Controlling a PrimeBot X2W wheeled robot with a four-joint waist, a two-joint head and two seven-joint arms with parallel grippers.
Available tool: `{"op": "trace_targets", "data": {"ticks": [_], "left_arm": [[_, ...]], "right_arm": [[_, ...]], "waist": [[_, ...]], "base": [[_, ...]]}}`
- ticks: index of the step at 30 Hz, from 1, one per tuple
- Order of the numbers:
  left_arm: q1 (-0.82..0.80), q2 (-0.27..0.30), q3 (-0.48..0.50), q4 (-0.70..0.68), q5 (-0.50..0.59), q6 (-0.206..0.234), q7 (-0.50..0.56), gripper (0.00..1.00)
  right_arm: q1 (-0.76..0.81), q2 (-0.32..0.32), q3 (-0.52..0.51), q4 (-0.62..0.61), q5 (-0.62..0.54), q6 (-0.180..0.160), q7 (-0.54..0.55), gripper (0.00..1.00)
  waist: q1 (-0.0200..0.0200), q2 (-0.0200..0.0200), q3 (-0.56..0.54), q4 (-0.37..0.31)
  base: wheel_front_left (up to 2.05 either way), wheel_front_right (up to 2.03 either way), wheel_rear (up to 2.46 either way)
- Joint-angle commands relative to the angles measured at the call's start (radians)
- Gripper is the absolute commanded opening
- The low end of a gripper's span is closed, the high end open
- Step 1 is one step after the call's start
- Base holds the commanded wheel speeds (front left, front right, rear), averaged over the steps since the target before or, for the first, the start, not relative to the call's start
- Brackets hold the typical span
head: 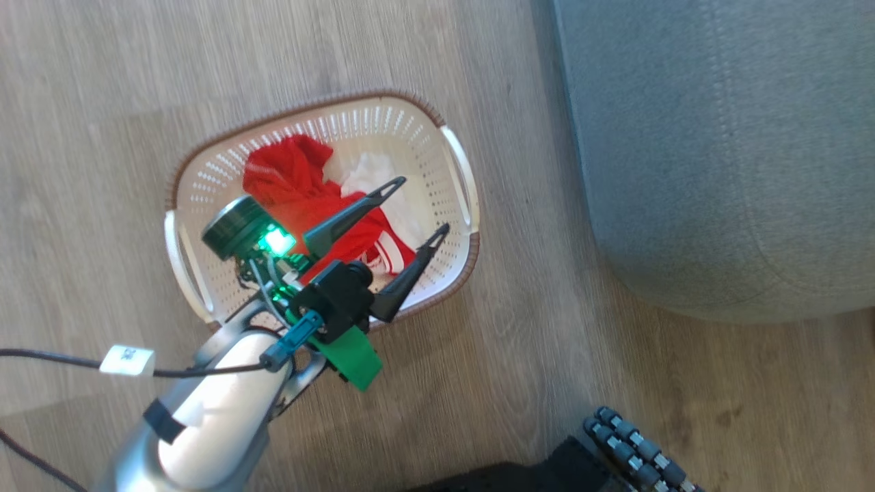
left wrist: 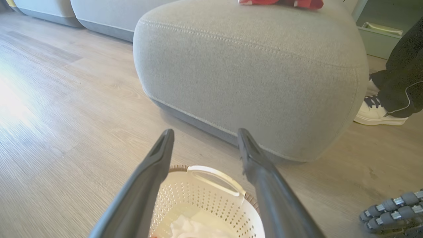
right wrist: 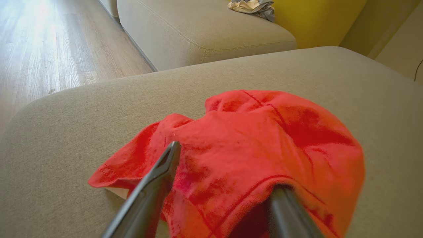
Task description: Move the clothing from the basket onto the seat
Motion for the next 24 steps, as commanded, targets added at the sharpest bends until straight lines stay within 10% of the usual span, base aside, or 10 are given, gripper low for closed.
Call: {"op": "trace_targets", "data": {"ticks": [1, 14, 24], "left_arm": [[0.008, -0.009, 0.031, -0.026, -0.008, 0.004, -0.005, 1.0], [0.066, -0.107, 0.066, 0.001, -0.019, 0.006, -0.005, 1.0], [0.14, -0.171, 0.151, 0.014, -0.023, 0.035, -0.005, 1.0]], "right_arm": [[0.036, -0.045, 0.02, -0.016, -0.005, 0.0, -0.012, 1.0], [0.142, -0.029, 0.166, -0.056, 0.077, 0.0, 0.011, 1.0], [0.353, -0.029, 0.38, -0.38, 0.275, 0.0, -0.005, 1.0]], "waist": [[0.0, 0.0, -0.049, 0.002], [0.0, 0.0, -0.26, 0.023], [0.0, 0.0, -0.403, 0.061]], "base": [[0.0, 0.0, 0.0], [0.0, 0.0, 0.0], [0.0, 0.0, 0.0]]}}
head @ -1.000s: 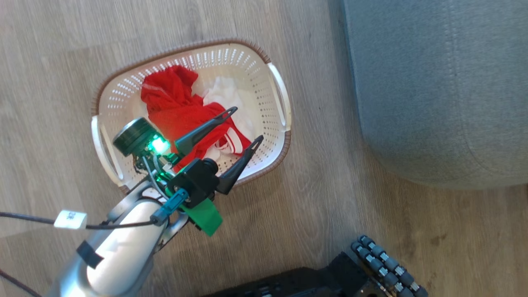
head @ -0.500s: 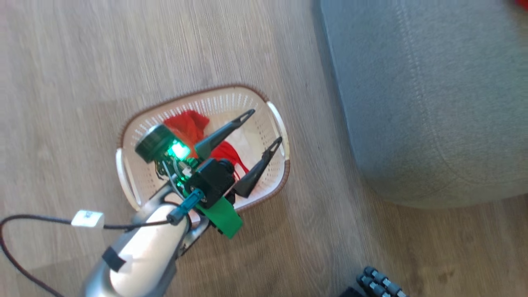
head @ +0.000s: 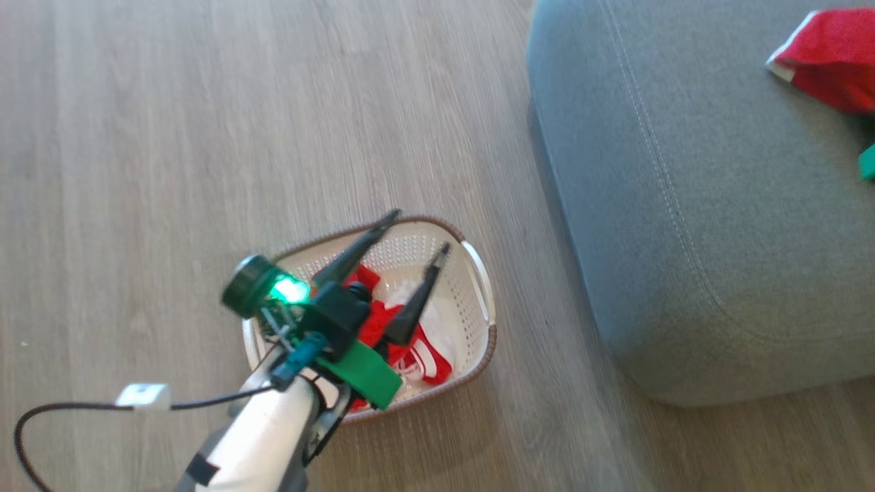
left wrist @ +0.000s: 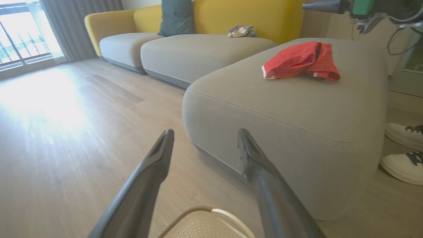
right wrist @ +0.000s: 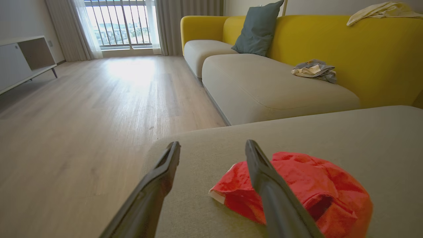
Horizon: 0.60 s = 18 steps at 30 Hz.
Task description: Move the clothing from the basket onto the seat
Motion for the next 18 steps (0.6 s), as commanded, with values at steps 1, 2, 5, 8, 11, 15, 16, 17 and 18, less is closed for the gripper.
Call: {"op": "trace_targets", "data": {"ticks": [1, 2, 5, 8, 11, 15, 16, 17, 18], "left_arm": [[-0.002, -0.008, 0.063, -0.026, -0.009, 0.021, -0.005, 1.0], [0.005, -0.014, 0.082, -0.027, -0.015, 0.029, -0.005, 1.0], [0.023, -0.027, 0.136, -0.031, -0.02, 0.051, -0.005, 1.0], [0.039, -0.039, 0.177, -0.034, -0.022, 0.062, -0.005, 1.0], [0.056, -0.049, 0.211, -0.037, -0.021, 0.077, -0.005, 1.0], [0.079, -0.06, 0.255, -0.035, -0.017, 0.114, -0.005, 1.0], [0.084, -0.062, 0.264, -0.034, -0.02, 0.12, -0.005, 1.0], [0.091, -0.064, 0.272, -0.033, -0.021, 0.126, -0.005, 1.0], [0.098, -0.065, 0.28, -0.03, -0.024, 0.133, -0.005, 1.0]], "right_arm": [[0.046, -0.02, 0.041, -0.088, 0.037, 0.0, -0.012, 1.0], [0.071, -0.023, 0.061, -0.132, 0.061, 0.0, -0.014, 1.0], [0.145, -0.028, 0.099, -0.263, 0.133, 0.0, -0.017, 1.0], [0.219, -0.02, 0.097, -0.396, 0.206, 0.0, -0.018, 1.0], [0.3, -0.007, 0.099, -0.525, 0.22, 0.0, -0.018, 1.0], [0.403, 0.025, 0.109, -0.65, 0.201, 0.0, -0.018, 1.0], [0.427, 0.034, 0.111, -0.673, 0.196, 0.0, -0.019, 1.0], [0.451, 0.044, 0.113, -0.695, 0.191, 0.0, -0.019, 1.0], [0.475, 0.051, 0.116, -0.712, 0.181, 0.0, -0.019, 1.0]], "waist": [[0.0001, 0.0, -0.042, 0.023], [0.0001, 0.0, -0.051, 0.028], [0.0001, 0.0, -0.076, 0.046], [0.0001, 0.0, -0.098, 0.071], [0.0001, 0.0, -0.117, 0.097], [0.0001, 0.0, -0.139, 0.132], [0.0001, 0.0, -0.146, 0.141], [0.0001, 0.0, -0.153, 0.15], [0.0001, 0.0, -0.159, 0.158]], "base": [[0.0, 0.0, 0.0], [0.0, 0.0, 0.0], [0.0, 0.0, 0.0], [0.0, 0.0, 0.0], [0.0, 0.0, 0.0], [0.0, 0.0, 0.0], [0.0, 0.0, 0.0], [0.0, 0.0, 0.0], [0.0, 0.0, 0.0]]}}
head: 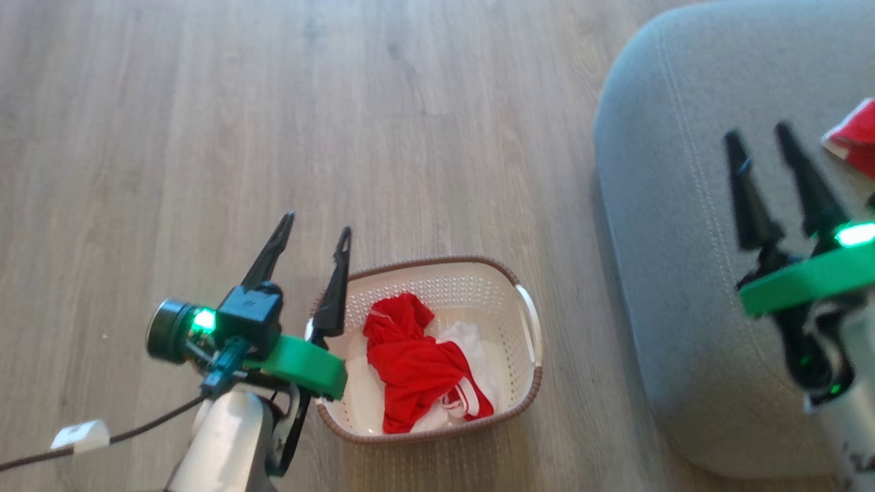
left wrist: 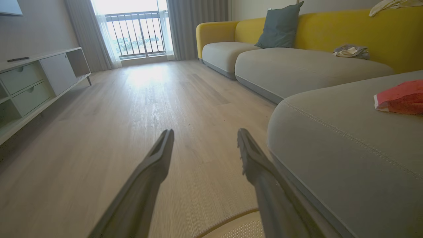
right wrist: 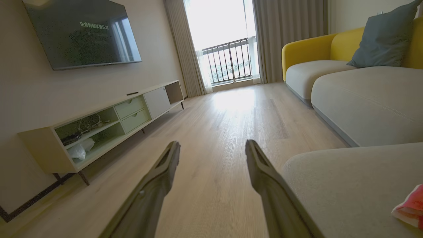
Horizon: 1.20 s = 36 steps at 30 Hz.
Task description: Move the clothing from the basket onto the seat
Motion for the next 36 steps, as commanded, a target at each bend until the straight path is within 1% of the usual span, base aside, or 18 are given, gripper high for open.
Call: {"op": "trace_targets", "data": {"ticks": [1, 2, 4, 9, 10, 13, 16, 19, 26, 36], "left_arm": [[-0.004, -0.005, 0.05, -0.025, -0.014, 0.017, -0.005, 1.0], [0.003, -0.006, 0.061, -0.021, -0.021, 0.026, -0.005, 1.0], [0.019, -0.008, 0.085, -0.01, -0.022, 0.055, -0.005, 1.0], [0.045, -0.009, 0.099, -0.004, -0.02, 0.115, -0.005, 1.0], [0.045, -0.009, 0.099, -0.004, -0.02, 0.115, -0.005, 1.0], [0.06, -0.009, 0.104, 0.002, -0.026, 0.139, -0.005, 1.0], [0.077, -0.009, 0.109, 0.013, -0.031, 0.151, -0.005, 1.0], [0.09, -0.009, 0.107, 0.027, -0.029, 0.153, -0.005, 1.0], [0.097, -0.009, 0.083, 0.057, -0.029, 0.131, -0.005, 1.0], [0.085, -0.009, 0.081, 0.064, -0.027, 0.127, -0.005, 1.0]], "right_arm": [[0.03, -0.005, 0.017, -0.052, -0.024, 0.0, -0.009, 1.0], [0.053, 0.002, 0.02, -0.06, -0.036, 0.0, -0.009, 1.0], [0.112, 0.035, 0.017, -0.07, -0.062, 0.0, -0.009, 1.0], [0.188, 0.097, 0.01, -0.065, -0.094, 0.0, -0.009, 1.0], [0.188, 0.097, 0.01, -0.065, -0.094, 0.0, -0.009, 1.0], [0.23, 0.142, -0.007, -0.045, -0.103, 0.0, -0.009, 1.0], [0.266, 0.179, -0.02, -0.022, -0.12, 0.0, -0.009, 1.0], [0.29, 0.215, -0.042, -0.01, -0.135, 0.0, -0.009, 1.0], [0.3, 0.249, -0.088, 0.002, -0.189, 0.0, -0.009, 1.0], [0.291, 0.259, -0.092, 0.003, -0.201, 0.0, -0.009, 1.0]], "waist": [[0.0001, 0.0, -0.026, 0.029], [0.0001, 0.0, -0.032, 0.037], [0.0001, 0.0, -0.05, 0.057], [0.0001, 0.0, -0.073, 0.075], [0.0001, 0.0, -0.073, 0.075], [0.0001, 0.0, -0.078, 0.083], [0.0001, 0.0, -0.081, 0.09], [0.0001, 0.0, -0.077, 0.092], [0.0001, 0.0, -0.06, 0.092], [0.0001, 0.0, -0.051, 0.091]], "base": [[0.0, 0.0, 0.0], [0.0, 0.0, 0.0], [0.0, 0.0, 0.0], [0.0, 0.0, 0.0], [0.0, 0.0, 0.0], [0.0, 0.0, 0.0], [0.0, 0.0, 0.0], [0.0, 0.0, 0.0], [0.0, 0.0, 0.0], [0.0, 0.0, 0.0]]}}
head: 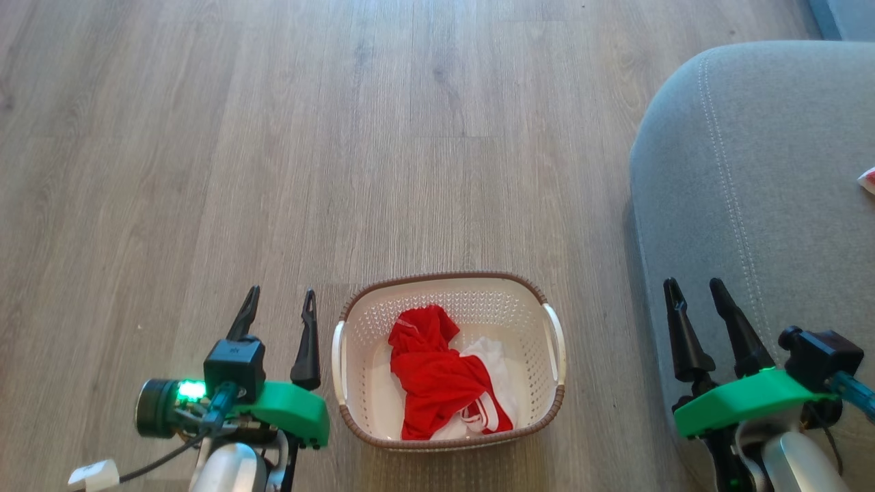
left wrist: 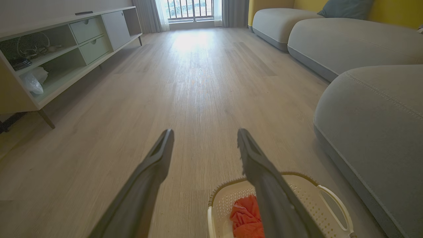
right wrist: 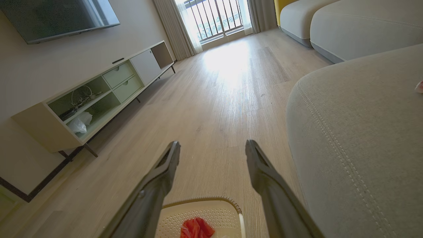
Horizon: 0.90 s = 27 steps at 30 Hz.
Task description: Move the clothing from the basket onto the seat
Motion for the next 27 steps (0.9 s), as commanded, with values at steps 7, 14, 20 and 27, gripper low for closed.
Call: {"op": "trace_targets", "data": {"ticks": [7, 14, 20, 27], "left_arm": [[-0.039, 0.0, 0.023, -0.022, -0.002, -0.008, -0.005, 1.0], [-0.044, 0.0, 0.019, -0.022, -0.001, -0.011, -0.005, 1.0], [-0.052, 0.0, 0.017, -0.011, -0.006, -0.028, -0.005, 1.0], [-0.104, 0.0, -0.013, 0.065, 0.006, -0.099, -0.005, 1.0]], "right_arm": [[-0.026, -0.005, 0.013, -0.028, -0.003, 0.0, -0.009, 1.0], [-0.03, -0.004, 0.016, -0.029, 0.0, 0.0, -0.009, 1.0], [-0.038, -0.002, 0.006, -0.03, -0.004, 0.0, -0.009, 1.0], [-0.072, 0.012, -0.033, 0.006, -0.064, 0.0, -0.009, 1.0]], "waist": [[0.0001, 0.0, 0.003, 0.002], [0.0001, 0.0, 0.014, 0.001], [0.0001, 0.0, 0.041, -0.001], [0.0001, 0.0, 0.174, -0.031]], "base": [[0.0, 0.0, 0.0], [0.0, 0.0, 0.0], [0.0, 0.0, 0.0], [0.0, 0.0, 0.0]]}}
